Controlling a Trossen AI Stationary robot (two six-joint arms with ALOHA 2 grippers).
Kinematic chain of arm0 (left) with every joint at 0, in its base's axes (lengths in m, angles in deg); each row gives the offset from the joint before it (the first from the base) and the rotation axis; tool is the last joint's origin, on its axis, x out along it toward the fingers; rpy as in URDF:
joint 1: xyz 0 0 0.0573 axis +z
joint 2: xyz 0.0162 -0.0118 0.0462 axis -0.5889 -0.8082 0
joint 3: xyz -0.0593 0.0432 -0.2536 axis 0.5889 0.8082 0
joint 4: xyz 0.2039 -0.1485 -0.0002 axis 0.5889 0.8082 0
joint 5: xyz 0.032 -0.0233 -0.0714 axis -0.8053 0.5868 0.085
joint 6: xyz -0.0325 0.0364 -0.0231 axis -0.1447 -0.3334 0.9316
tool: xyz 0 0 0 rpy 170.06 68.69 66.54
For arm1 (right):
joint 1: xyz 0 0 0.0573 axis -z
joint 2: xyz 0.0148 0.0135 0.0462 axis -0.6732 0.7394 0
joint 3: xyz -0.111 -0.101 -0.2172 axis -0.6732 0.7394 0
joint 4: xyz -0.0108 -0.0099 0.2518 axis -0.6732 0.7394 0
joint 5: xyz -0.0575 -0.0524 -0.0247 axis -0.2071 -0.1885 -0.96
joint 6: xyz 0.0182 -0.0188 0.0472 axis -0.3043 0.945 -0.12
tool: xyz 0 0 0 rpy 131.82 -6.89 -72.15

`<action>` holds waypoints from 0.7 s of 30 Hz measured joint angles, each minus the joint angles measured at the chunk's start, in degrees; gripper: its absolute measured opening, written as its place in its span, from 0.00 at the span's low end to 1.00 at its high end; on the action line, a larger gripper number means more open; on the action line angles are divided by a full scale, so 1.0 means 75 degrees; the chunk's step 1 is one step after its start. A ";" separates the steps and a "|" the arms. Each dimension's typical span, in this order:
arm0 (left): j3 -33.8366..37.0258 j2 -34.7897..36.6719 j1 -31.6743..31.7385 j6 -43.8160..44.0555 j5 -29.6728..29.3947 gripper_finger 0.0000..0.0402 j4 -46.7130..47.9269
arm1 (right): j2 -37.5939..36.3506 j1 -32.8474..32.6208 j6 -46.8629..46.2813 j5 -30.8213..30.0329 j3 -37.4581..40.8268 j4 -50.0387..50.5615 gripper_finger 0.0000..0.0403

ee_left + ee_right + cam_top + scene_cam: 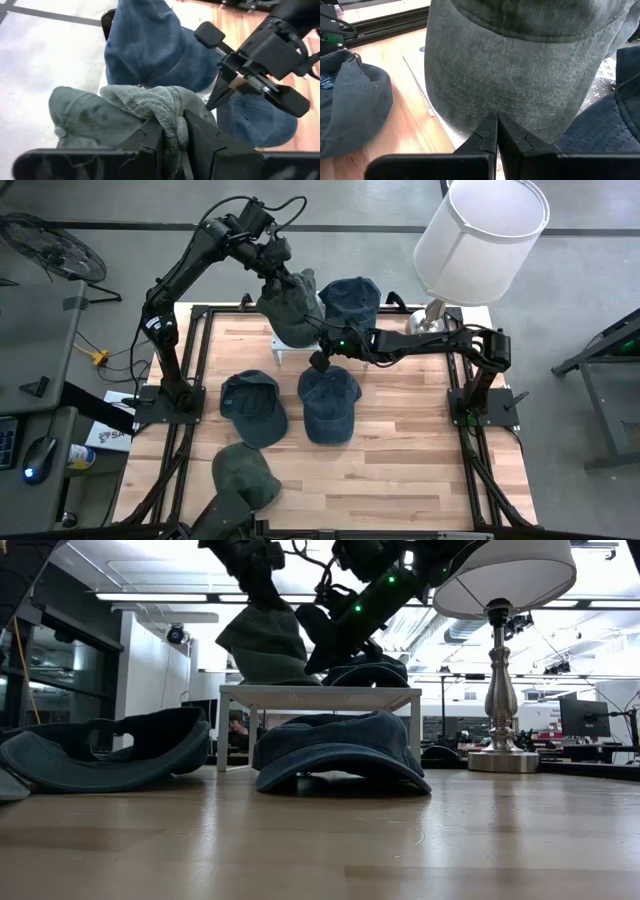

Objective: Pick & Place hat
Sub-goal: Stack the right gray cap on top of the gray cap on the shelf

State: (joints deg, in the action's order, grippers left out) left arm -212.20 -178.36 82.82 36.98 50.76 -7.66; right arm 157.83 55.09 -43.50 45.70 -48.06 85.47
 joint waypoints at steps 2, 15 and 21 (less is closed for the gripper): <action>-0.0001 0.0000 0.0000 0.0005 0.0044 0.21 0.0001 | 0.0000 0.0000 0.0000 0.0001 0.0000 0.0003 0.00; 0.0002 0.0020 0.0000 -0.0009 -0.0507 0.51 -0.0007 | 0.0000 0.0000 -0.0020 0.0005 0.0000 0.0026 0.00; 0.0002 0.0026 0.0000 0.0006 -0.0734 0.52 -0.0020 | 0.0000 0.0000 -0.0020 0.0005 0.0000 0.0026 0.00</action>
State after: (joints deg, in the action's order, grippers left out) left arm -212.19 -178.17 82.82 37.02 45.25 -7.82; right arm 157.83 55.09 -43.65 45.74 -48.06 85.67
